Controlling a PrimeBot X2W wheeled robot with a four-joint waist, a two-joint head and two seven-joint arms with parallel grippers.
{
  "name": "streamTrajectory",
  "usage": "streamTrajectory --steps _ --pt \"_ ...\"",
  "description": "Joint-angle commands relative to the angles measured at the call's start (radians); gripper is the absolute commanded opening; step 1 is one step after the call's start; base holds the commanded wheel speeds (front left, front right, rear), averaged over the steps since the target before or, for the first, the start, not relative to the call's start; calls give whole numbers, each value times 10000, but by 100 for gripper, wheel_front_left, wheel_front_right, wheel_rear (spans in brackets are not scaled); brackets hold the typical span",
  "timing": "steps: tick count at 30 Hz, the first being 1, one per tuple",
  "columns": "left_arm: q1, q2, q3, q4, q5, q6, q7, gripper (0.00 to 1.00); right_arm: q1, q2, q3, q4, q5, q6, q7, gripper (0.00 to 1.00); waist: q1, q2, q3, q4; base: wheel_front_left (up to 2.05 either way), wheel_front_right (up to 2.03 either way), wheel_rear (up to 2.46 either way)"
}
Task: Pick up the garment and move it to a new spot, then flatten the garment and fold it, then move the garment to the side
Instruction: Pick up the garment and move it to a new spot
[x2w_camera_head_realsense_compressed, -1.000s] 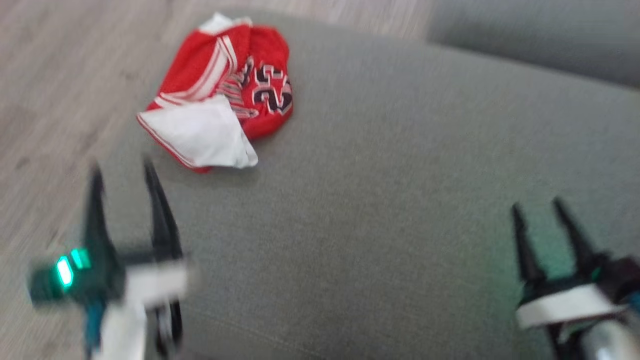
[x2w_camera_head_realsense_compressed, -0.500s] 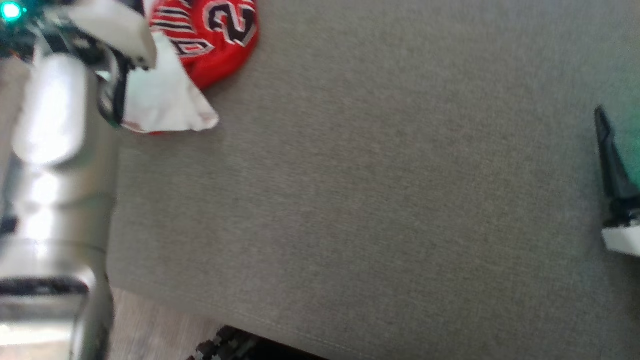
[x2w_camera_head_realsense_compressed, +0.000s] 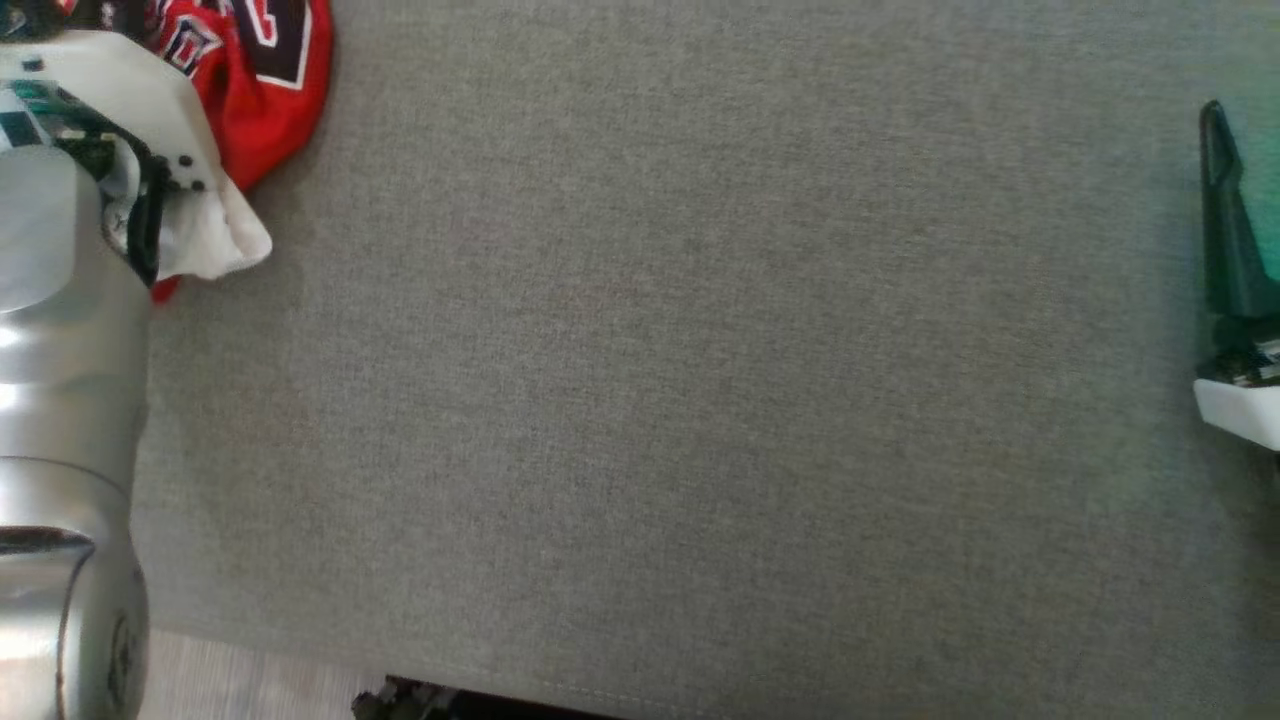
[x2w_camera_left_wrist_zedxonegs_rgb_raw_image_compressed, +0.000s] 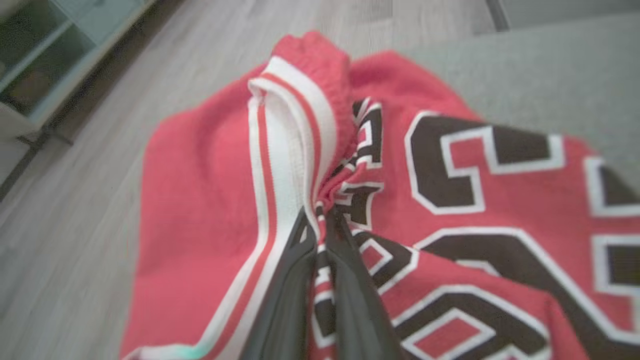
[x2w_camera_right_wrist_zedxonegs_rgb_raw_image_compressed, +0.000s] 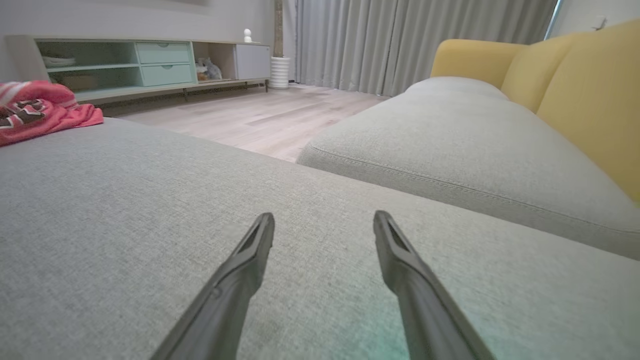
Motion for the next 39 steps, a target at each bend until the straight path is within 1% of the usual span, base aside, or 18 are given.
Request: streamTrajectory --steps 1,5,8,14,17,19,23,24,27,30,32,35,37,39 --pt "-203 873 91 -326 122 58 -704 0 710 105 206 402 0 65 110 100 -3 1 -439 -87 0 0 0" --pt "-496 1151 -224 -519 422 64 -1973 0 729 670 384 622 55 65 110 100 -3 1 -1495 -316 0 0 0" --pt "-677 1309 -553 -800 684 -2 -2375 0 824 1167 576 799 110 65 110 100 -3 1 -2444 -648 0 0 0" --pt "-703 1228 -1187 -1910 634 -320 -2624 0 1271 2124 773 1014 237 65 110 100 -3 1 -4300 -1771 0 0 0" --pt "-500 1103 -1779 -2691 551 -377 -2517 0 1537 2426 797 1042 288 65 110 100 -3 1 -4898 -2447 0 0 0" --pt "-252 934 -2415 -3358 248 -385 -2313 0 1679 2567 820 1044 311 65 110 100 -3 1 -5138 -2894 0 0 0" --pt "468 720 -3358 -4901 -597 -389 -1859 0 1899 2777 832 1039 350 65 110 100 -3 1 -5312 -3718 0 0 0" --pt "468 720 -3358 -4901 -597 -389 -1859 0 1899 2777 832 1039 350 65 110 100 -3 1 -5312 -3718 0 0 0" --pt "1340 435 -3951 -5903 -1098 -390 -1520 0 1992 2938 860 1048 378 65 110 100 -3 1 -5254 -4267 0 0 0" --pt "2380 133 -4501 -6492 -1350 -391 -1324 0 1959 3099 897 1007 403 65 110 100 -3 1 -4978 -4760 0 0 0" --pt "3118 -98 -4894 -6547 -1298 -345 -1398 0 1895 3198 908 967 431 65 110 100 -3 1 -4709 -5008 0 0 0" --pt "4283 -609 -5411 -6223 -1389 -285 -1731 0 1770 3326 921 952 465 65 110 100 -3 1 -4313 -5261 0 0 0" --pt "4942 -952 -5753 -5887 -1432 -289 -2070 0 1697 3386 946 951 476 65 110 100 -3 1 -4120 -5344 0 0 0" --pt "5465 -1299 -5882 -5597 -1559 -193 -2396 0 1672 3424 901 970 485 65 110 100 -3 1 -4028 -5323 0 0 0"
